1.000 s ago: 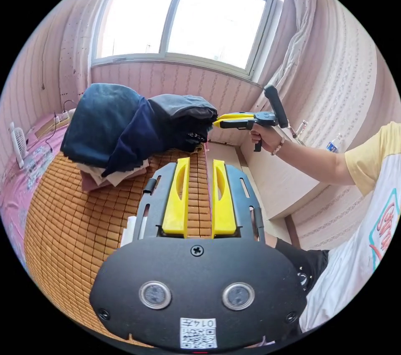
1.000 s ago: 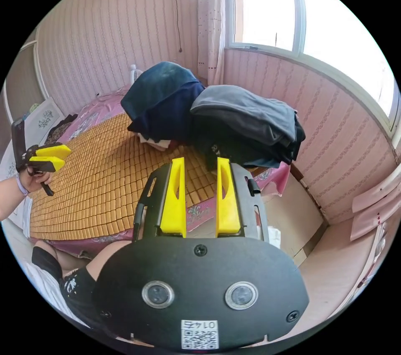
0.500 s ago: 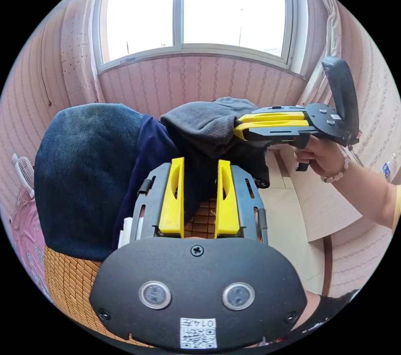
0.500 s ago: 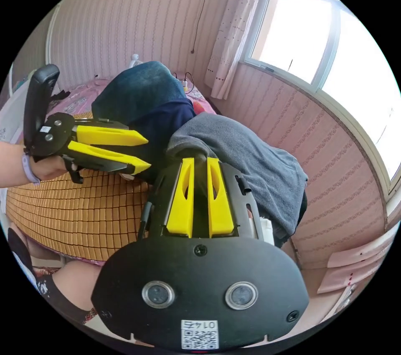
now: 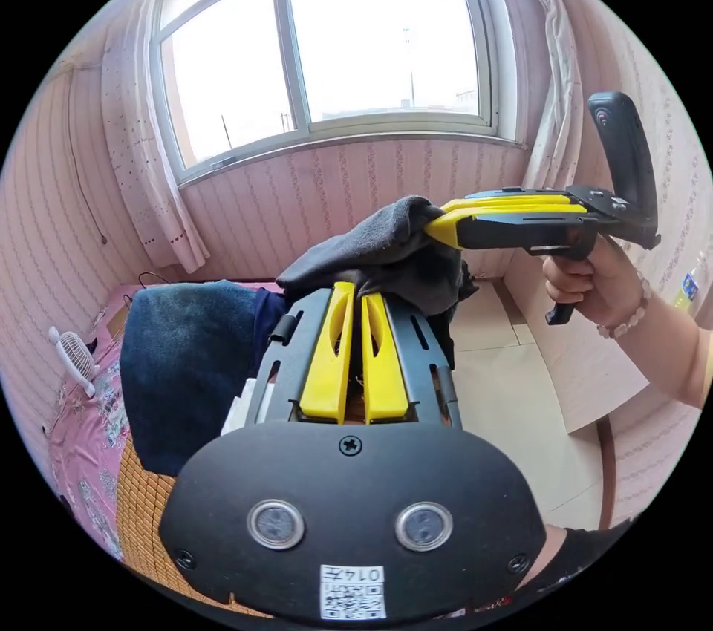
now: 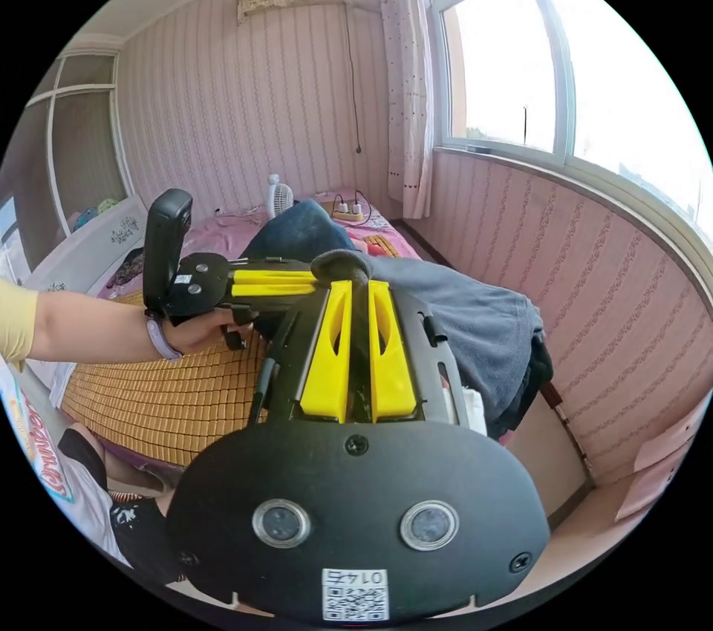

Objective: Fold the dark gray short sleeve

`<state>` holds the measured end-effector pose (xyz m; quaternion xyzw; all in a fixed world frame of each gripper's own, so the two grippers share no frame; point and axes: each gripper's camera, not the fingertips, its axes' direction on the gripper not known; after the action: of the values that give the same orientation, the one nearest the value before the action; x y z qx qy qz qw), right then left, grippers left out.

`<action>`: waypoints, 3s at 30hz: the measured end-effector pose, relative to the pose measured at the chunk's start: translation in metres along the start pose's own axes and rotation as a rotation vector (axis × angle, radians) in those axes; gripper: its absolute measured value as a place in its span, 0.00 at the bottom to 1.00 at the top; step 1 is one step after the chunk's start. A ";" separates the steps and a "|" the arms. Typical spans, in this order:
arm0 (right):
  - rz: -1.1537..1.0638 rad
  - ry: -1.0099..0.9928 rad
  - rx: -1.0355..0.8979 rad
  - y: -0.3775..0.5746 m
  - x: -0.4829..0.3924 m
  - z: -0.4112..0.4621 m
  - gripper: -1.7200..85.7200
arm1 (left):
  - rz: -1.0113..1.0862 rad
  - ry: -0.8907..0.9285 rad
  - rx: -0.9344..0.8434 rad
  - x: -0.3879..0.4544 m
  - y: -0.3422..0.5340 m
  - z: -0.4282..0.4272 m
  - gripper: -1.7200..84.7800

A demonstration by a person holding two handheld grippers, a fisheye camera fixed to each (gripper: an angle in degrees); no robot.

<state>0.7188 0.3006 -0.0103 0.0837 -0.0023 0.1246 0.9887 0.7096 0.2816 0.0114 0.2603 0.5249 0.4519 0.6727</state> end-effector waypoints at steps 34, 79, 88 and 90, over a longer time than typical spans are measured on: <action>-0.043 -0.707 -0.241 -0.111 -0.372 0.179 0.06 | -1.128 -0.667 0.132 -0.314 0.393 -0.788 0.06; -0.322 -0.774 -0.125 -0.160 -0.467 0.104 0.02 | -0.863 -0.762 0.353 -0.157 0.128 -1.156 0.01; -0.224 -0.798 0.045 -0.196 -0.437 0.005 0.02 | -0.790 -0.809 0.443 -0.073 0.051 -1.219 0.01; -0.226 -0.787 -0.018 -0.192 -0.435 -0.003 0.02 | -0.785 -0.817 0.466 -0.058 0.044 -1.226 0.01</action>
<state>0.3451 0.0104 -0.0559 0.1161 -0.3724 -0.0263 0.9204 -0.4621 0.0985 -0.3091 0.3400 0.3661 -0.0927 0.8612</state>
